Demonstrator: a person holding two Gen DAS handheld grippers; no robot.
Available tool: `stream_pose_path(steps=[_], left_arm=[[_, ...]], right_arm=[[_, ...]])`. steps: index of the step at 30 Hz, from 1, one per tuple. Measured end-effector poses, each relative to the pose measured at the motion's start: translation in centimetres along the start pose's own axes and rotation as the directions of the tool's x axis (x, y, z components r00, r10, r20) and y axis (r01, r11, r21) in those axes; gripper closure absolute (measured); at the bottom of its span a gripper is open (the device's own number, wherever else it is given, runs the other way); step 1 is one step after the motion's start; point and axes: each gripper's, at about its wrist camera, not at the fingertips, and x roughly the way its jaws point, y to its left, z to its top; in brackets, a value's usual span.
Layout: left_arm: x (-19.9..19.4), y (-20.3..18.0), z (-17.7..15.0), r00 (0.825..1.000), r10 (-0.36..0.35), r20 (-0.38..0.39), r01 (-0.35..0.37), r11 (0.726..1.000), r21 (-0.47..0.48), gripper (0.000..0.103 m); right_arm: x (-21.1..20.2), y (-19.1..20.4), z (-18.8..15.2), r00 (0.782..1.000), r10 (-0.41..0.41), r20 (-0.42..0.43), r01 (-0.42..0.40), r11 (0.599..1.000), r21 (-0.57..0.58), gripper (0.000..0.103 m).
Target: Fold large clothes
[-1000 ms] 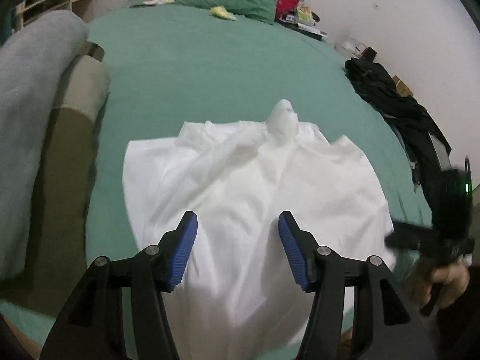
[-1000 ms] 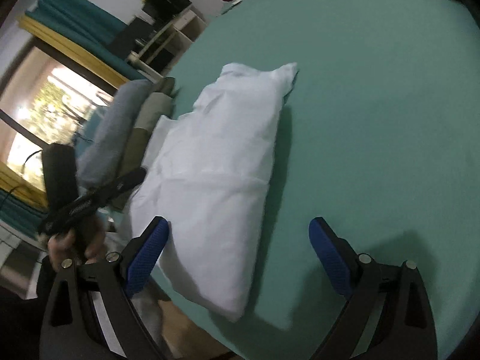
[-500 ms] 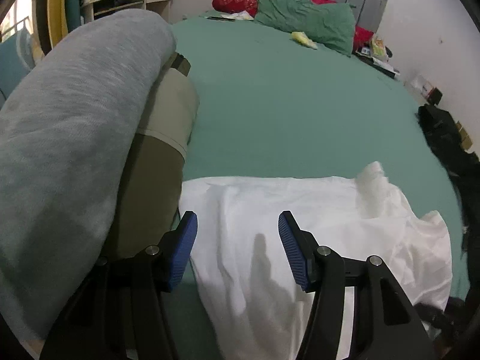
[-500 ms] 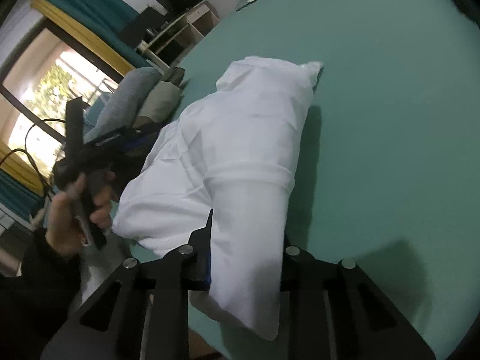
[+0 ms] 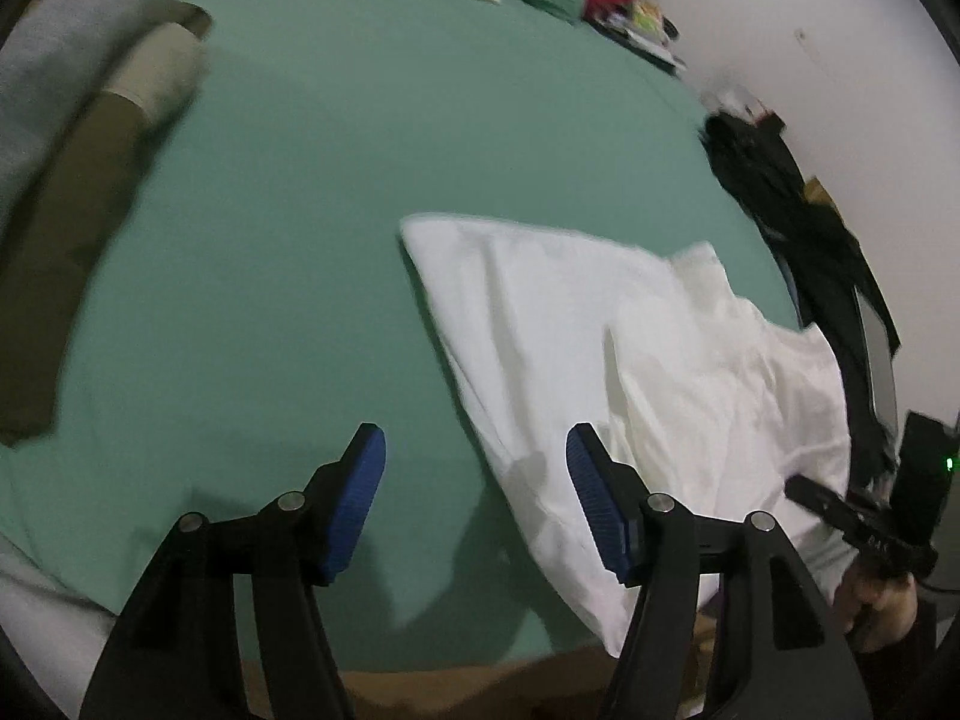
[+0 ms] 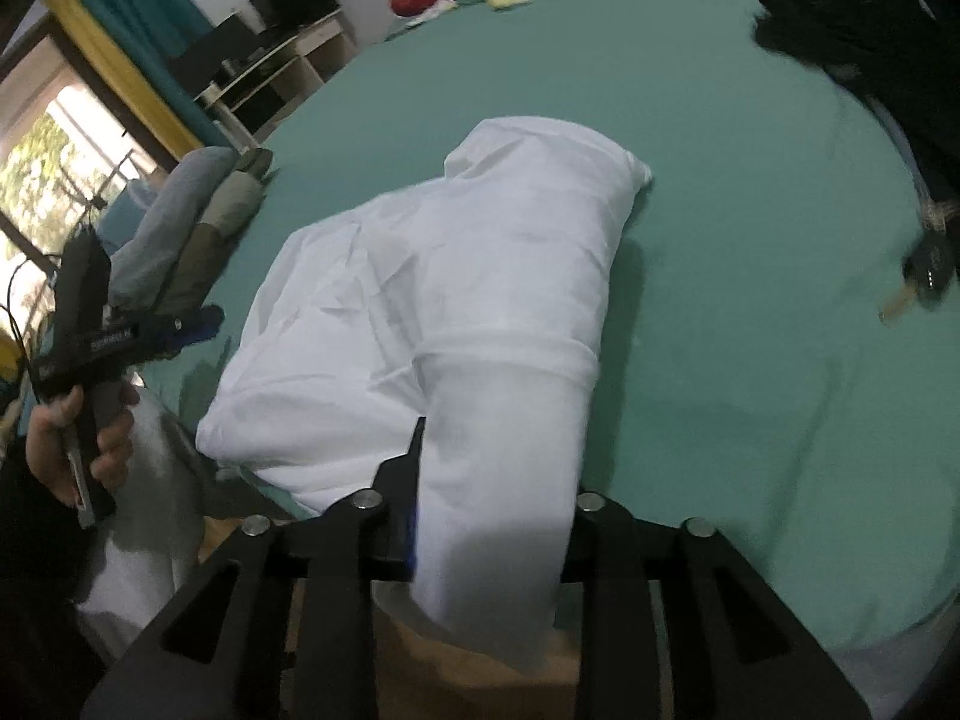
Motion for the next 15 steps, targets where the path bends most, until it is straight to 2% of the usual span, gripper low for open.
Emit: stream_pose_path(steps=[1, 3, 5, 7, 10, 13, 15], left_arm=[[0.6, -0.3, -0.1, 1.000, -0.005, -0.012, 0.005, 1.000, -0.002, 0.035], [1.8, -0.7, -0.7, 0.998, -0.035, -0.044, 0.034, 0.999, -0.022, 0.033], [2.6, -1.0, -0.8, 0.996, -0.063, -0.055, 0.062, 0.998, -0.032, 0.030], [3.1, -1.1, -0.8, 0.995, -0.081, -0.053, 0.079, 0.996, -0.037, 0.025], [3.7, -0.6, -0.5, 0.990, -0.132, -0.050, 0.127, 0.988, -0.093, 0.019], [3.5, 0.5, -0.9, 0.974, -0.227, -0.020, 0.221, 0.962, -0.161, 0.017], [3.7, 1.1, -0.9, 0.956, -0.294, -0.011, 0.286, 0.936, -0.207, 0.017]], right_arm=[[0.4, 0.1, 0.2, 1.000, 0.008, 0.000, -0.008, 1.000, 0.015, 0.063], [0.5, -0.1, 0.2, 1.000, -0.019, 0.000, 0.019, 1.000, 0.021, 0.043], [-0.4, 0.1, 0.5, 0.998, -0.046, 0.037, 0.046, 0.999, 0.006, 0.036], [-1.8, -0.2, 0.9, 0.996, -0.015, 0.093, 0.015, 1.000, 0.009, 0.034], [-3.5, -1.6, 1.8, 0.986, -0.004, 0.169, -0.001, 0.999, 0.032, 0.031], [-2.2, -2.5, 3.0, 0.990, 0.004, 0.140, -0.010, 0.999, 0.038, 0.031], [0.0, -2.8, 3.7, 0.998, 0.008, 0.067, -0.011, 0.999, 0.041, 0.031]])
